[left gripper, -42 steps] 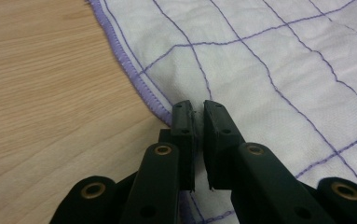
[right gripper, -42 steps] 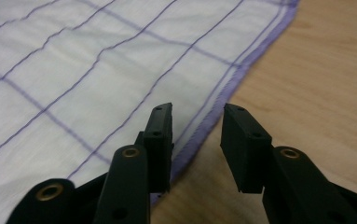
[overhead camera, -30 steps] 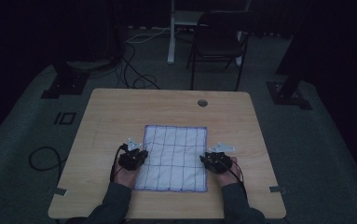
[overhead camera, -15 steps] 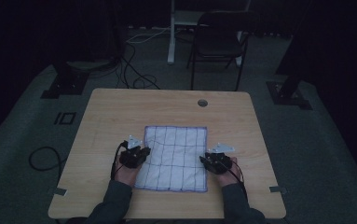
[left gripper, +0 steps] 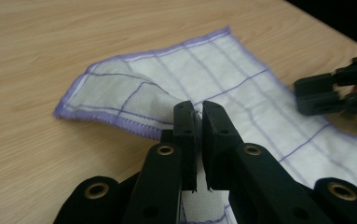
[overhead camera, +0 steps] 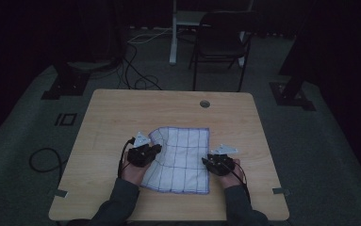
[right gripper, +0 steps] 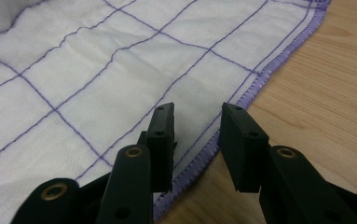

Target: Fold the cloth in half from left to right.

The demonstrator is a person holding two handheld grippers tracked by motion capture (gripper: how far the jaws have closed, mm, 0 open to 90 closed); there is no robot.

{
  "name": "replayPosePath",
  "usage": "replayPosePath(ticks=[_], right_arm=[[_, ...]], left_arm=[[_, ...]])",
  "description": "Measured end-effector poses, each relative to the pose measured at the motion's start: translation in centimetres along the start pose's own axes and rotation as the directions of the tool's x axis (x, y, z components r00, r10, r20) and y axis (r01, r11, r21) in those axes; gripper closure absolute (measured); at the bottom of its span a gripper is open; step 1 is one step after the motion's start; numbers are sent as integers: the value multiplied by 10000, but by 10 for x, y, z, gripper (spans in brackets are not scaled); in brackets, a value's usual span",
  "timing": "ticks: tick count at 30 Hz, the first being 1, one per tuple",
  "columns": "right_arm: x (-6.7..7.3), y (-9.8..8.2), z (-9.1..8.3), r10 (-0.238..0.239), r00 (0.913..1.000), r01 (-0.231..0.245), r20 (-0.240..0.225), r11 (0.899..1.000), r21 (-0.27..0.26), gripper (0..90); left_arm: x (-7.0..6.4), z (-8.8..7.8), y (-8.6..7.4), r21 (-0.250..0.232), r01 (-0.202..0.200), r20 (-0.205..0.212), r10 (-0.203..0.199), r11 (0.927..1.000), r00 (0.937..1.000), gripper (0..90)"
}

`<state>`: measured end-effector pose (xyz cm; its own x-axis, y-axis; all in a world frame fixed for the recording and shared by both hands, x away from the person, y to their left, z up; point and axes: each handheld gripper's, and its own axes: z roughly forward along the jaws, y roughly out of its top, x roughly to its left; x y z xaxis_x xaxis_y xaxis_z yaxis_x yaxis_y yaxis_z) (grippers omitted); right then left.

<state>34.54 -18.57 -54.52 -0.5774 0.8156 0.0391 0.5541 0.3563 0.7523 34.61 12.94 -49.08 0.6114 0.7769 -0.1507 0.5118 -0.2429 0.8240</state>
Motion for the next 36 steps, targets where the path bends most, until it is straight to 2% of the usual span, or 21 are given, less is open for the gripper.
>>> replayPosePath(ticks=[10, 16, 23, 36], right_arm=[[0, 0, 0, 53, 10000, -53, -34, 10000, -29, 658], [0, 0, 0, 57, 10000, -58, -32, 10000, -38, 658], [-1, 0, 0, 67, 10000, -67, -63, 10000, -35, 658], [-1, -1, 0, 117, 9999, -117, -95, 9999, -37, 653]], left_arm=[[-13, 1, 13, -269, -122, 653, 140, 9996, 9978, 855], [-20, 5, 18, -289, -194, 904, 219, 9994, 9957, 855], [-33, 15, 23, -260, -317, 1304, 348, 9992, 9909, 855], [-50, 37, 28, -69, -539, 1672, 543, 9985, 9844, 855]])
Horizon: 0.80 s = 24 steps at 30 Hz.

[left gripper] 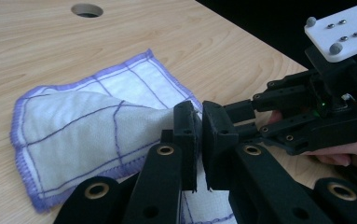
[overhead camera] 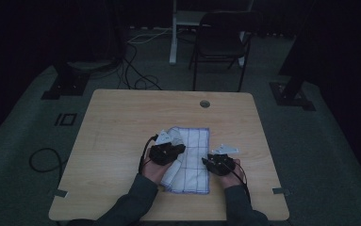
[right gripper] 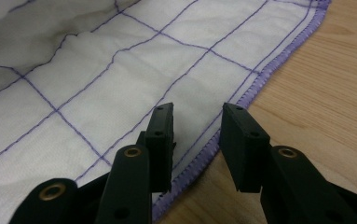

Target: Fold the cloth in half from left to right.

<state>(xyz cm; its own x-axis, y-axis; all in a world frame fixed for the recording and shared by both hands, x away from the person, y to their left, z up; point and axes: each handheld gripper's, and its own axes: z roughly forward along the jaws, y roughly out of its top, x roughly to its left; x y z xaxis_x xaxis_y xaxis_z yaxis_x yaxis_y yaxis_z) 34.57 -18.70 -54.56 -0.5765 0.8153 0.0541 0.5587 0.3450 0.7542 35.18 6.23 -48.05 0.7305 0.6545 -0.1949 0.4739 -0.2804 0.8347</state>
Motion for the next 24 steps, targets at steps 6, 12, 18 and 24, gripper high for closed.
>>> replayPosePath(ticks=[6, 12, 18, 24], right_arm=[[-1, 0, -1, 66, 10000, -66, -15, 10000, 44, 631], [-9, 0, -9, 536, 9984, -528, 191, 9978, -389, 608], [-19, -3, -13, 1173, 9917, -1151, 524, 9924, -431, 608], [-24, -4, -16, 1463, 9873, -1423, 615, 9877, -644, 604]], left_arm=[[-6, 10, 2, 64, -77, 128, 76, 9999, 9999, 856], [-9, 21, 2, 173, -42, 233, 38, 9998, 9997, 856], [-12, 30, 3, 315, -114, 268, 105, 9994, 9996, 856], [-14, 41, 5, 466, -157, 255, 145, 9988, 9996, 856]])
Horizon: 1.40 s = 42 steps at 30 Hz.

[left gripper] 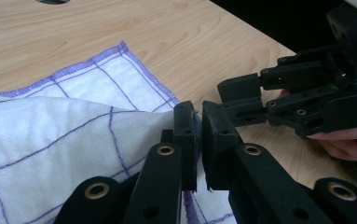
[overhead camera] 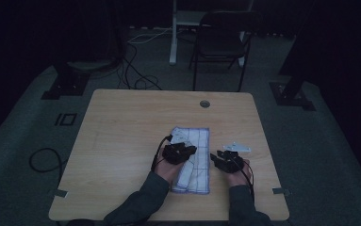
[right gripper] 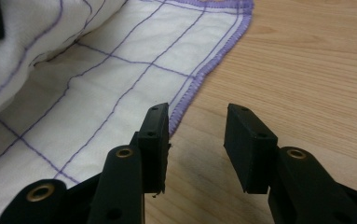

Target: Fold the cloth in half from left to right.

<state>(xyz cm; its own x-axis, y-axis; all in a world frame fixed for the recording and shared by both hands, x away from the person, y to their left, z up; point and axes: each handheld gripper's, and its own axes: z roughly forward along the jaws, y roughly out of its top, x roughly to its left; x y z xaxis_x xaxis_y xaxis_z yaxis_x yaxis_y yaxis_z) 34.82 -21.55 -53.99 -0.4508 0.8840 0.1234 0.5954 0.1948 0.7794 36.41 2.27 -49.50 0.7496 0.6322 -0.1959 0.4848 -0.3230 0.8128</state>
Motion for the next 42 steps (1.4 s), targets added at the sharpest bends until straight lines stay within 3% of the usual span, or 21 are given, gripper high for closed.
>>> replayPosePath(ticks=[20, 23, 29, 32, 35, 42], right_arm=[[-3, -1, -1, 212, 9997, -212, 101, 9998, -37, 601], [-3, -1, -1, 203, 9997, -203, 106, 9998, -42, 601], [-2, -1, -1, 185, 9998, -184, 108, 9998, -33, 601], [-3, -1, -1, 208, 9997, -207, 122, 9998, -50, 600], [-4, -1, -2, 255, 9995, -253, 184, 9996, -123, 600], [-6, -1, -4, 331, 9991, -326, 260, 9993, -207, 600]], left_arm=[[-6, 33, -1, 618, -119, -114, 126, 9980, 9999, 856], [-6, 36, -1, 608, 34, -211, -21, 9981, 9998, 856], [-5, 39, 2, 497, 278, -409, -258, 9984, 9988, 854], [-5, 40, 2, 486, 265, -396, -246, 9985, 9989, 807], [-6, 37, 2, 414, 218, -332, -204, 9989, 9992, 744], [-11, 26, 0, 502, -198, -255, 211, 9985, 9995, 737]])
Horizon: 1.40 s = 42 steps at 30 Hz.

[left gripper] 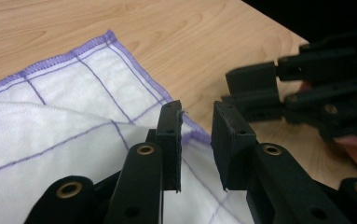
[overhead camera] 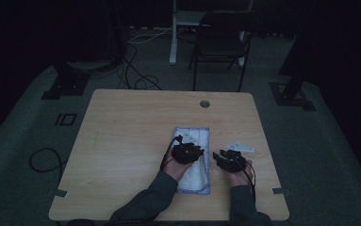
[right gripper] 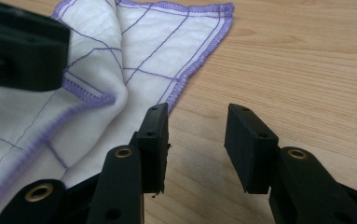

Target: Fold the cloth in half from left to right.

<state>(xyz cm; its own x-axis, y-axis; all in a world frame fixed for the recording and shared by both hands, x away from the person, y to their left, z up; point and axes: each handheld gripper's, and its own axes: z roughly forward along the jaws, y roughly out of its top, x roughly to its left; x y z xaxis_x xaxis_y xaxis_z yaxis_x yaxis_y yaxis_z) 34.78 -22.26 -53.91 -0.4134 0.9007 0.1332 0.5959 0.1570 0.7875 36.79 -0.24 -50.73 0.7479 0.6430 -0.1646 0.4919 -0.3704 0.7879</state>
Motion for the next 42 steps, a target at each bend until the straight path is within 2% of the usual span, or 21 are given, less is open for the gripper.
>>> replayPosePath(ticks=[3, 5, 6, 9, 15, 20, 22, 26, 31, 35, 38, 40, 42], right_arm=[[0, 0, 0, 29, 10000, -29, 4, 10000, -10, 600], [0, 0, -1, 11, 10000, -11, 1, 10000, -15, 600], [0, 0, -1, 11, 10000, -11, 1, 10000, -15, 600], [4, 2, -3, -123, 9999, 122, -44, 9998, -178, 600], [14, 7, -3, -502, 9985, 494, -238, 9982, -326, 600], [22, 11, -2, -797, 9960, 783, -415, 9963, -364, 601], [28, 14, -1, -1053, 9929, 1031, -560, 9938, -414, 602], [35, 17, 2, -1261, 9892, 1233, -753, 9915, -417, 603], [50, 22, 9, -2028, 9744, 2005, -970, 9791, -328, 602], [61, 29, 16, -2340, 9652, 2311, -1167, 9722, -385, 611], [66, 32, 20, -2504, 9607, 2475, -1198, 9681, -383, 616], [73, 36, 26, -2701, 9535, 2669, -1338, 9628, -415, 617], [77, 38, 30, -2760, 9502, 2738, -1449, 9611, -353, 611]], left_arm=[[-2, -5, -4, 79, -182, -26, 182, 9998, 9998, 737], [-6, -13, -13, 249, -483, -96, 486, 9985, 9988, 737], [-6, -13, -13, 249, -483, -96, 486, 9985, 9988, 737], [-8, -27, -27, 435, -819, -252, 831, 9957, 9962, 736], [-6, -46, -45, 609, -880, -293, 899, 9943, 9955, 733], [-10, -55, -54, 704, -1018, -195, 1034, 9923, 9944, 718], [-14, -59, -61, 729, -1061, 19, 1062, 9917, 9943, 716], [-19, -63, -69, 917, -1170, 169, 1159, 9889, 9931, 703], [-25, -64, -78, 994, -1320, 371, 1289, 9863, 9910, 633], [-25, -61, -85, 1254, -1435, 234, 1417, 9817, 9896, 624], [-24, -60, -88, 1356, -1461, 112, 1459, 9799, 9892, 640], [-24, -60, -89, 1391, -1462, -33, 1481, 9794, 9890, 694], [-23, -60, -89, 1418, -1436, -165, 1474, 9794, 9889, 752]])
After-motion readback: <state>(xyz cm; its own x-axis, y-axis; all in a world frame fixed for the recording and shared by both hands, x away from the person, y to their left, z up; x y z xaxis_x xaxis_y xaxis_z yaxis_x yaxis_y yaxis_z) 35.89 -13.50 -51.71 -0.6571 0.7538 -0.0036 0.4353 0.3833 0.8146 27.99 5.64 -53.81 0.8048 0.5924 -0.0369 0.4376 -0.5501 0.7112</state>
